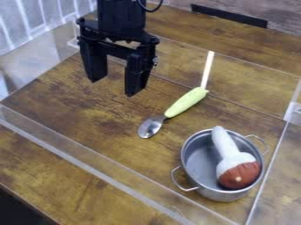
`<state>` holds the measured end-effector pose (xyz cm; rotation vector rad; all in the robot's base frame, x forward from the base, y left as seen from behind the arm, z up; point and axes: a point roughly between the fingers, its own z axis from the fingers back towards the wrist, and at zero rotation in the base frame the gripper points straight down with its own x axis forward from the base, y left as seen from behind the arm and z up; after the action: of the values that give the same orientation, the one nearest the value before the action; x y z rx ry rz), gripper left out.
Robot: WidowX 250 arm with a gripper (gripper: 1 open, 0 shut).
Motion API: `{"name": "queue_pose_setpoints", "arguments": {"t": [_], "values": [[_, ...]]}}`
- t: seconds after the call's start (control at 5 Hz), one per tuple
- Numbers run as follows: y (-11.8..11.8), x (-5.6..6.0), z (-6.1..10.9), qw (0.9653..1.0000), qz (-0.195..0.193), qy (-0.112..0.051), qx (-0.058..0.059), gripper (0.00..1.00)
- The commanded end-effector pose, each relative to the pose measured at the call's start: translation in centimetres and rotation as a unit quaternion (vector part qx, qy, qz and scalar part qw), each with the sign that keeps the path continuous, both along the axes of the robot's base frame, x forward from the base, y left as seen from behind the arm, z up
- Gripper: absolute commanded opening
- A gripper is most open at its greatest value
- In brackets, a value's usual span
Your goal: Put the mushroom in the silver pot
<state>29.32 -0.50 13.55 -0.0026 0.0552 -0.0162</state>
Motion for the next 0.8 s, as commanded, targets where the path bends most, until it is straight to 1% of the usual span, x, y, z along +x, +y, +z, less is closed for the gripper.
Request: {"name": "queue_pose_setpoints", "arguments": {"t": [0.0,0.2,0.4,0.6], "values": [[1.9,-0.3,0.0,1.0000,-0.009,0.001,-0.001,1.00],[3.8,-0.6,0.5,0.9999,-0.014,0.002,-0.001,1.00],[1.9,-0.2,1.1,0.9999,-0.011,-0.005,0.003,1.00],[0.1,0.1,1.4,0.9998,-0.019,-0.004,0.003,1.00]]}}
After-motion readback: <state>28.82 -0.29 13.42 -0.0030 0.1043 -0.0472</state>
